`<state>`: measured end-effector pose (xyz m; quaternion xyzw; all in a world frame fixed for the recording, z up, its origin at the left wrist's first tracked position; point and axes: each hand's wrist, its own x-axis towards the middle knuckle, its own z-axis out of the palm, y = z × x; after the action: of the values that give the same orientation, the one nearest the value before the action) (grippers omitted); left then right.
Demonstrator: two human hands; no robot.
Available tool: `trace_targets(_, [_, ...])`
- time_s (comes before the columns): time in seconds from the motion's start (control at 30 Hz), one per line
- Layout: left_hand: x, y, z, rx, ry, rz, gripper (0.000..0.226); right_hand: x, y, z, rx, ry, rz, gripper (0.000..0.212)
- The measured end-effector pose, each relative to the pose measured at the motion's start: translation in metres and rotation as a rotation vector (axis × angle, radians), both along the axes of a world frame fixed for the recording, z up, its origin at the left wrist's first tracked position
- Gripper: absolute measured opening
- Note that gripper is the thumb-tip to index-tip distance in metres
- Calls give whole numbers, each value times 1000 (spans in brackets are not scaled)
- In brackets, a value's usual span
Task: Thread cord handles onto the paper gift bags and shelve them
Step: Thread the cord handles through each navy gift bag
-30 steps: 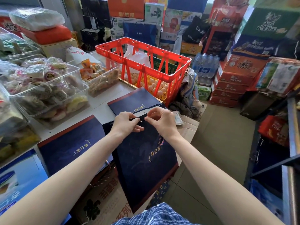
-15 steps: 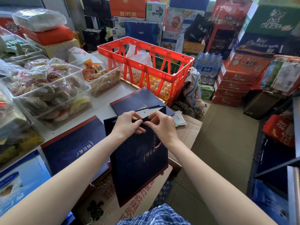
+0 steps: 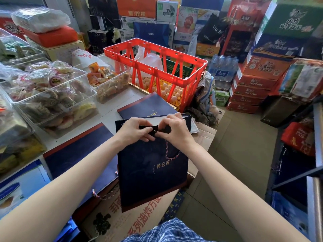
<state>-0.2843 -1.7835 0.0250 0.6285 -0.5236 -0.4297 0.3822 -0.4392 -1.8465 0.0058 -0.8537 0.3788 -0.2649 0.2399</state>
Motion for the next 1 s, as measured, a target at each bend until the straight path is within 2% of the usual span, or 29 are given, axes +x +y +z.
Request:
trace_targets(0.1, [-3, 1, 4, -12, -4, -27, 14, -8, -6, 3, 43, 31, 21, 41])
trace_targets(0.23, [-7, 2, 4, -25, -31, -51, 20, -19, -7, 11, 316, 17, 140, 27])
trace_targets(0.33, [-9, 3, 2, -44, -79, -71, 17, -20, -6, 12, 362, 13, 140, 12])
trace_targets(0.5, [-12, 5, 3, -80, -135, -105, 13, -19, -3, 13, 356, 27, 118, 27])
trace_targets(0.7, [-8, 10, -3, -102, -167, -139, 10, -17, 2, 6, 321, 43, 107, 24])
trace_targets(0.77, [-8, 12, -7, -113, -175, -162, 11, -18, 1, 5, 407, 74, 133, 16])
trace_targets(0.87, [-9, 13, -10, -152, -201, -191, 16, -20, 0, 5, 588, 125, 267, 32])
trace_targets(0.93, [-9, 15, -10, -162, -221, -212, 15, -22, 0, 5, 652, 110, 335, 24])
trace_targets(1.0, [-7, 17, -11, -166, -218, -207, 16, -24, -2, 5, 680, 88, 287, 27])
